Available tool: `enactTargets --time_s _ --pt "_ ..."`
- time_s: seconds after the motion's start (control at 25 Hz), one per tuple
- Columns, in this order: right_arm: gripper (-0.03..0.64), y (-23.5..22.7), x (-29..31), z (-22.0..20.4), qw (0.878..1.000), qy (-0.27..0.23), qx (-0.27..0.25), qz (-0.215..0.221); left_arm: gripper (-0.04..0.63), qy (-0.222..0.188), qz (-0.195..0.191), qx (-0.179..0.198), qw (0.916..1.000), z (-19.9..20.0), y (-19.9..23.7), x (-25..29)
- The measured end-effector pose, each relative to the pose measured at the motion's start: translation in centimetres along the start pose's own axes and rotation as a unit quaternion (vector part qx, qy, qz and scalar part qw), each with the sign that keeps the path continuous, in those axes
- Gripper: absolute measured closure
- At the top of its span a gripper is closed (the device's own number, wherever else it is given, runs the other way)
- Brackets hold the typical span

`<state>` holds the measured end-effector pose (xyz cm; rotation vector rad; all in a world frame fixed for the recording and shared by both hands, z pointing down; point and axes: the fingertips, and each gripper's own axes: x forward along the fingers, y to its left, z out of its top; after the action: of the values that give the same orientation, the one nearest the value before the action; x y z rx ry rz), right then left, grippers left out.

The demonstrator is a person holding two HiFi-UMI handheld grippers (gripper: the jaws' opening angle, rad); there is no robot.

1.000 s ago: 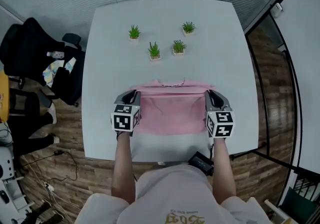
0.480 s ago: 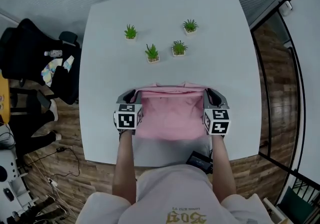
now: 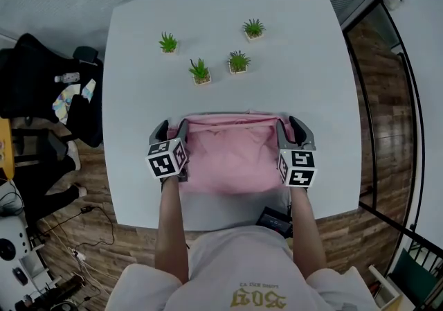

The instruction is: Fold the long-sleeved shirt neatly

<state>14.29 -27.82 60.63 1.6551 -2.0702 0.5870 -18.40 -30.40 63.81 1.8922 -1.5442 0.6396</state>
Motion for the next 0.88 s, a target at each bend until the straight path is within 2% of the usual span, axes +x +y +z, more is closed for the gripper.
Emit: enactTargets --time_s 0.28,0.6,0.76,0.88 --pt "0.459 0.0 -1.3 1.3 1.000 -0.024 0.000 -0.007 0.317 -0.023 -0.003 0.011 0.9997 1.4 -0.4 -1.9" --pt "0.459 2.1 -3.8 1.0 1.000 -0.028 -0.009 0.001 0.319 -0.025 -0.032 0.048 0.9980 1.3 -3.3 -4.0" --pt "0.459 3.0 -5.1 1.0 0.999 -0.033 -0.012 0.003 0.388 -0.026 -0.027 0.064 0.9972 1.0 -3.8 -5.2" --pt "0.459 3.6 -6.2 1.1 0.999 -0.038 -0.013 0.005 0.396 -0.030 -0.041 0.060 0.9969 0.6 -4.5 -6.4"
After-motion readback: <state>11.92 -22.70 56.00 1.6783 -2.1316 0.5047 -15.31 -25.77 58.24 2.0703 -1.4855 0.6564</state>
